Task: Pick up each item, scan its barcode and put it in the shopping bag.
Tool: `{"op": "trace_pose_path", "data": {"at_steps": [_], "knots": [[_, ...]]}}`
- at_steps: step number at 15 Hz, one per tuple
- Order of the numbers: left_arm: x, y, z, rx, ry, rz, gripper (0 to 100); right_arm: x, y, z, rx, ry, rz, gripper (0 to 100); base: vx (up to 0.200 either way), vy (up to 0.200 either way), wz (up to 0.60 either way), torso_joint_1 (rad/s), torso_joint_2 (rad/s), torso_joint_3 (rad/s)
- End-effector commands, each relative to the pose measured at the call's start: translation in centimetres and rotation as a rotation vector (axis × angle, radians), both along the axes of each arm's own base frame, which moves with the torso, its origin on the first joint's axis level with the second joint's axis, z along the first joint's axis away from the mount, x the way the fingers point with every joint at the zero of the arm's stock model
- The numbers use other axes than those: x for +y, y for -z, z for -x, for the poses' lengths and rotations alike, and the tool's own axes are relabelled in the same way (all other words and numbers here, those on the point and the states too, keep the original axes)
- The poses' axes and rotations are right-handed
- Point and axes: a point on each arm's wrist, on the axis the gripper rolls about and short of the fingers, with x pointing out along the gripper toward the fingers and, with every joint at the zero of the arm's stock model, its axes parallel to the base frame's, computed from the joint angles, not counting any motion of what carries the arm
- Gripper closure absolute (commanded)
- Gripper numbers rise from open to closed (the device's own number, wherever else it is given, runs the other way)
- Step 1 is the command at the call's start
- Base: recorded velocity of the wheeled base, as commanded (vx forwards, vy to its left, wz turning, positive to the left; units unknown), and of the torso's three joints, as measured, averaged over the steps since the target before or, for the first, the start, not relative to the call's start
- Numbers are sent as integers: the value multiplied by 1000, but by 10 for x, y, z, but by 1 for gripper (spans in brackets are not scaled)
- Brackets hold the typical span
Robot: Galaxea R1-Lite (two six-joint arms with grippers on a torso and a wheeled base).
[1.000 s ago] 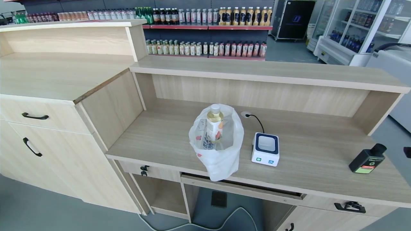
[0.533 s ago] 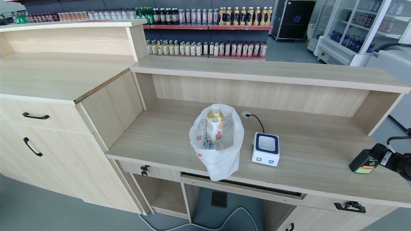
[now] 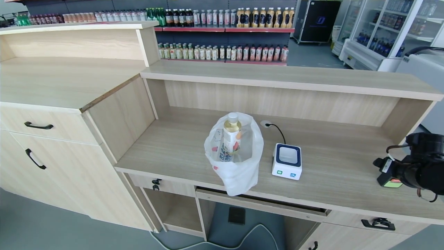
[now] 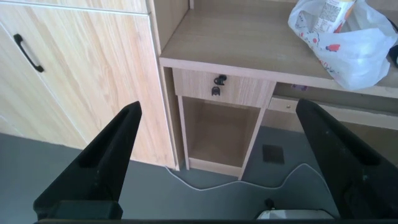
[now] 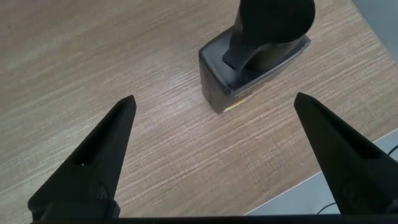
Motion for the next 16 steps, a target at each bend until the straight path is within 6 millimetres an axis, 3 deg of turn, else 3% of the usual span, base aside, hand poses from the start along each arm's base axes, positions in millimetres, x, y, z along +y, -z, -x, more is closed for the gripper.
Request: {"op": "trace_pose_path", "data": {"at_steps": [1,8,12,16], "knots": [[0,0,0,-1,0,0,0,0,15,-6,35,-4,-7,0,0,0,0,0,0,0],[0,0,0,-1,0,0,0,-3,22,-24,2,11,17,0,0,0,0,0,0,0],[0,0,0,-1,0,0,0,-4,31,-27,20,34,28,0,0,0,0,0,0,0],[0,0,0,-1,0,0,0,-4,25,-26,1,51,96,0,0,0,0,0,0,0]]}}
